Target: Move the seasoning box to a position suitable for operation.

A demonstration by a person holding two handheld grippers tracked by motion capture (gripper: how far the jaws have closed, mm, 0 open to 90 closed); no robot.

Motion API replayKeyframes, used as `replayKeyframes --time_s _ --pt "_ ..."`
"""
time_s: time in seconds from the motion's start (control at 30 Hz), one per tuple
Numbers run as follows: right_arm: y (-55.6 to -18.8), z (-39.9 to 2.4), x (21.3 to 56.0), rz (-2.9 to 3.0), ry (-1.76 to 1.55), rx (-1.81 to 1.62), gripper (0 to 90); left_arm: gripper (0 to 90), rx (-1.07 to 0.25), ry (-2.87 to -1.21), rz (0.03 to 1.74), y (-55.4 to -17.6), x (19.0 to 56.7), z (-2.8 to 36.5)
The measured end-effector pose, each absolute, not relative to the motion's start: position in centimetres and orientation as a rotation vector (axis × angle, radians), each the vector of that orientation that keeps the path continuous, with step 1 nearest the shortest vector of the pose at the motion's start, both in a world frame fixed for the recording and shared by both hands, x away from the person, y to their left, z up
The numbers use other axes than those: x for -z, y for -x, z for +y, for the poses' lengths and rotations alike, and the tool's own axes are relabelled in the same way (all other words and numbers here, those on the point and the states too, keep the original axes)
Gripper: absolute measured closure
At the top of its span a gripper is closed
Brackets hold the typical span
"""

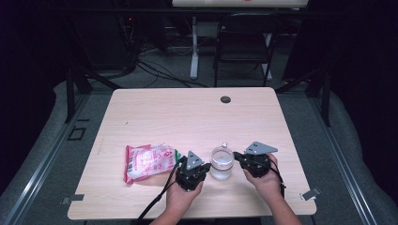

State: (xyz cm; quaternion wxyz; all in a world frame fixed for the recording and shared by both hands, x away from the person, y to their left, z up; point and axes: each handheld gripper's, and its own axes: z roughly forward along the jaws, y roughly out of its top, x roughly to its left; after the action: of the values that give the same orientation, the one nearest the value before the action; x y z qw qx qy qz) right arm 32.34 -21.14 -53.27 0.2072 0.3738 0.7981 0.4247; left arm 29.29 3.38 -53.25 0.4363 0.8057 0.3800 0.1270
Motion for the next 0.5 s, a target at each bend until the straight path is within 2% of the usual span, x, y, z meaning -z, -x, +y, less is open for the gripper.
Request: replayKeyframes --time_s 0.5 --pt "-31.0 -21.2 53.0 2.227 -1.048 -1.2 90.0 90.0 -0.302 -1.995 0.952 -29.8 53.4 3.9"
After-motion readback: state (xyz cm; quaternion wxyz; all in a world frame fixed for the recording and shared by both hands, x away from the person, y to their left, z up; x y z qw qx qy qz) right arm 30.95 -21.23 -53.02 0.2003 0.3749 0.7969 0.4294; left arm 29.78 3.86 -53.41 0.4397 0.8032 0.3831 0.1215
